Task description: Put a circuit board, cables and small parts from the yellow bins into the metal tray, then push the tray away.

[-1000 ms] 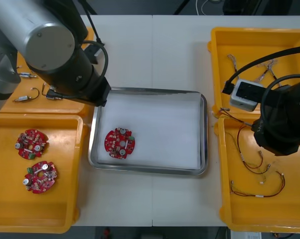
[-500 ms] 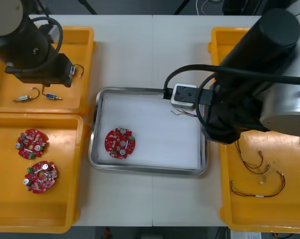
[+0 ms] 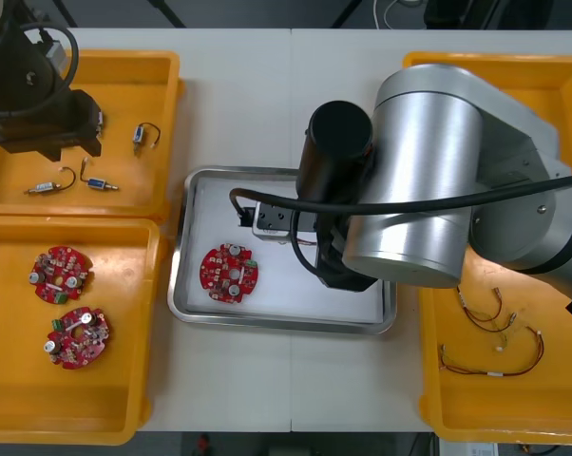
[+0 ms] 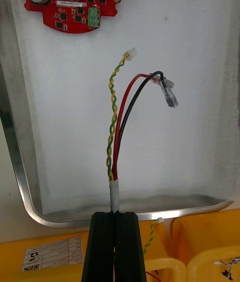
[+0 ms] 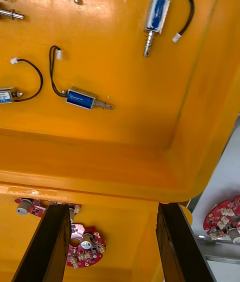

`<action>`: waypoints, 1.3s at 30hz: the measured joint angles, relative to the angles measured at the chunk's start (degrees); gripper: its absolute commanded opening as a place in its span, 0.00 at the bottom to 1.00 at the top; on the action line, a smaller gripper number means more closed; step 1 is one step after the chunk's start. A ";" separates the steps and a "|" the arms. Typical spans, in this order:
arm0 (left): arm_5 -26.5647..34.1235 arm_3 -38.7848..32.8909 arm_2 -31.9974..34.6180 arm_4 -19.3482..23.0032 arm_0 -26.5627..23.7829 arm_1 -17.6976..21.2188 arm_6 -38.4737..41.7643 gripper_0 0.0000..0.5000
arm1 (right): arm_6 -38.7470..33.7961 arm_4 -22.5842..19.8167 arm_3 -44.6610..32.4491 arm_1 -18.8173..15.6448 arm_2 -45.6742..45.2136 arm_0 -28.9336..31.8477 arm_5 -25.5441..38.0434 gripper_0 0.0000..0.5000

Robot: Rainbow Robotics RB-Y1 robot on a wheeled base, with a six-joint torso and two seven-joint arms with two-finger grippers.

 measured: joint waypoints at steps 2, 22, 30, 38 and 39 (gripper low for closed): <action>-0.04 2.15 0.00 -0.54 -0.90 0.00 0.00 1.00 | 0.00 0.52 1.76 0.44 1.24 0.01 -0.47 0.00; -8.94 16.92 0.00 -5.40 -2.35 0.00 0.12 1.00 | 2.82 2.50 16.19 1.19 7.70 3.35 -16.17 0.00; -11.71 22.69 0.00 -6.70 -2.76 0.00 3.02 1.00 | 2.82 1.58 16.24 1.21 7.71 6.05 -17.16 0.00; -15.34 30.38 0.00 -6.87 -4.22 0.00 5.09 1.00 | 2.82 1.45 16.24 1.39 7.71 6.64 -17.34 0.95; -15.72 30.90 0.00 -6.91 -4.26 0.00 5.09 1.00 | 2.82 1.45 16.24 1.44 7.71 6.64 -17.63 1.00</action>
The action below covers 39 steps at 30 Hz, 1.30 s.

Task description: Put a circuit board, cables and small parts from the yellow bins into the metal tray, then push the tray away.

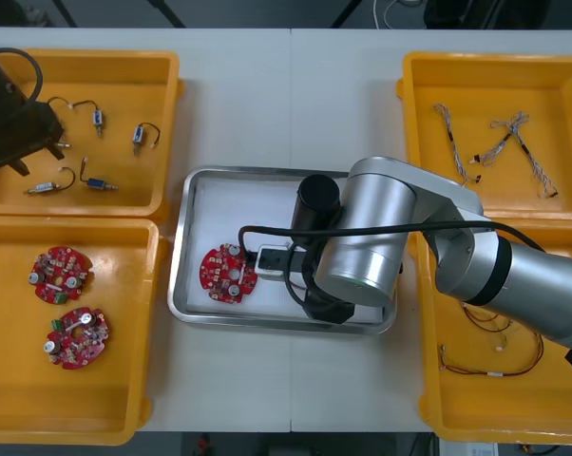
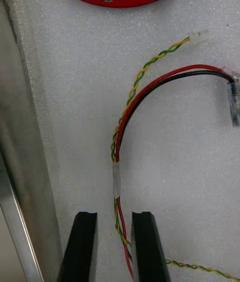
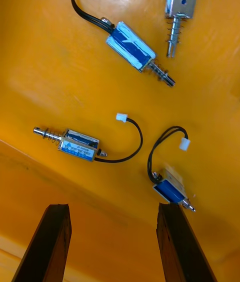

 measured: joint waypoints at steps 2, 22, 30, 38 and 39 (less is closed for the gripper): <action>-0.71 1.12 0.00 -0.21 -0.03 0.00 0.00 1.00 | 0.00 0.04 0.00 0.07 0.00 0.00 -0.90 1.00; -11.21 13.03 -1.67 -0.21 -0.10 -0.20 0.00 1.00 | 0.00 3.11 -5.48 1.15 -7.48 0.05 9.27 1.00; -12.37 13.94 -4.13 -0.19 -0.10 -0.34 0.04 1.00 | -0.02 5.66 -6.98 4.26 -17.05 0.26 17.50 1.00; -13.29 14.46 -4.46 -0.17 -0.10 -1.17 1.59 1.00 | -0.04 6.90 -10.57 4.37 -25.68 0.35 17.56 1.00; -13.53 14.56 -4.61 -0.17 -0.10 -1.26 2.13 1.00 | -0.04 6.90 -10.80 4.37 -26.91 0.36 17.56 1.00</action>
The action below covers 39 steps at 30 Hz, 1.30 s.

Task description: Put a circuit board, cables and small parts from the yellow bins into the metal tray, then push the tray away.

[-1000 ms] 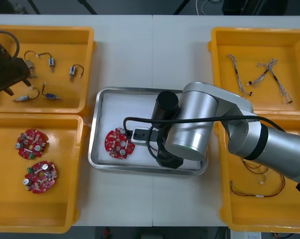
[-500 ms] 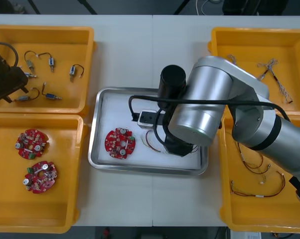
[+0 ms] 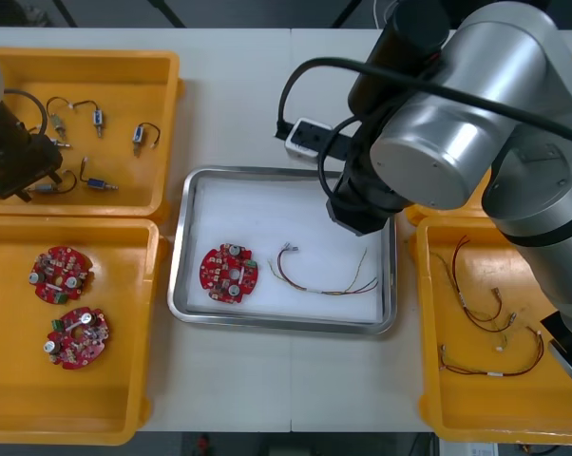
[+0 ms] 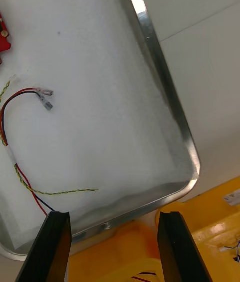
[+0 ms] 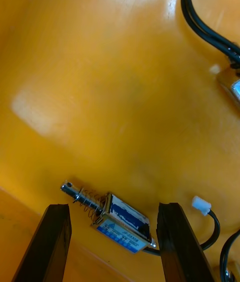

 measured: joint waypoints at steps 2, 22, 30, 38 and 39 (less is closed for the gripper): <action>-0.32 0.12 -0.46 0.01 0.00 -0.09 1.11 1.00 | 0.00 0.00 -0.32 -0.10 -2.45 0.04 0.01 1.00; -2.48 0.32 -3.36 1.28 -0.20 -0.15 2.02 0.00 | -0.03 0.21 6.15 -8.48 -30.34 4.54 0.04 1.00; -2.51 -0.09 -3.33 1.34 -0.31 -0.15 2.02 0.00 | -0.02 4.35 15.97 -8.55 -36.84 3.75 0.04 1.00; 4.10 -4.50 -1.26 0.08 -1.53 -0.13 2.02 0.00 | 0.05 7.62 27.48 -8.55 -38.86 0.84 0.04 1.00; 5.35 -5.62 -0.83 -0.01 -1.67 -0.10 2.02 0.00 | 0.09 8.21 28.74 -8.55 -38.92 0.47 0.04 1.00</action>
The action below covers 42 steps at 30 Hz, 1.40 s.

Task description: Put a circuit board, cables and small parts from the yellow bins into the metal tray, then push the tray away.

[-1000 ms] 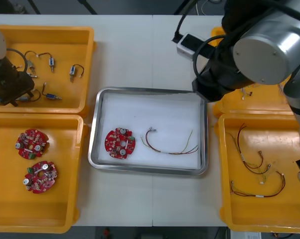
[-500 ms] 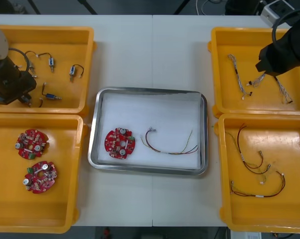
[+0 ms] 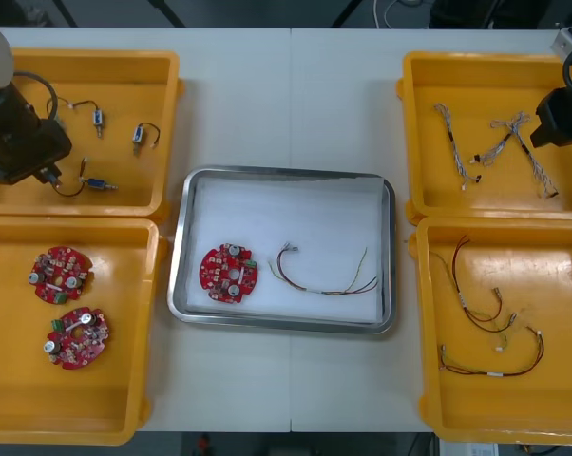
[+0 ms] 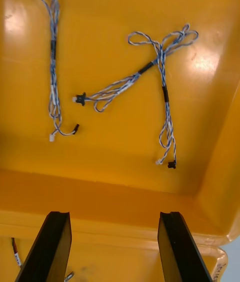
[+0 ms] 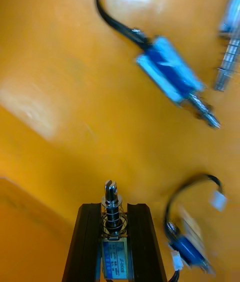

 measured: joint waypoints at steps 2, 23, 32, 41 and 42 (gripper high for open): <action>2.41 -2.80 0.81 -0.06 -0.11 0.18 0.00 0.00 | 0.36 1.08 3.02 0.00 -0.27 -0.93 0.00 1.00; 23.01 -32.41 0.70 8.51 -0.15 1.24 -0.04 0.00 | 12.80 5.33 32.18 0.00 -4.52 -8.46 -21.15 1.00; 22.65 -42.41 -6.61 11.22 -0.19 -0.42 -0.04 0.00 | 12.87 5.33 43.45 0.00 -4.52 -10.59 -32.17 1.00; 17.95 -44.06 -11.89 11.07 -0.20 -5.47 -0.04 0.00 | 12.88 4.88 49.70 0.03 -4.98 -10.83 -40.56 1.00; 16.96 -44.02 -12.85 10.91 -0.20 -5.74 -0.04 0.00 | 12.88 4.78 50.72 0.03 -5.06 -10.88 -41.32 1.00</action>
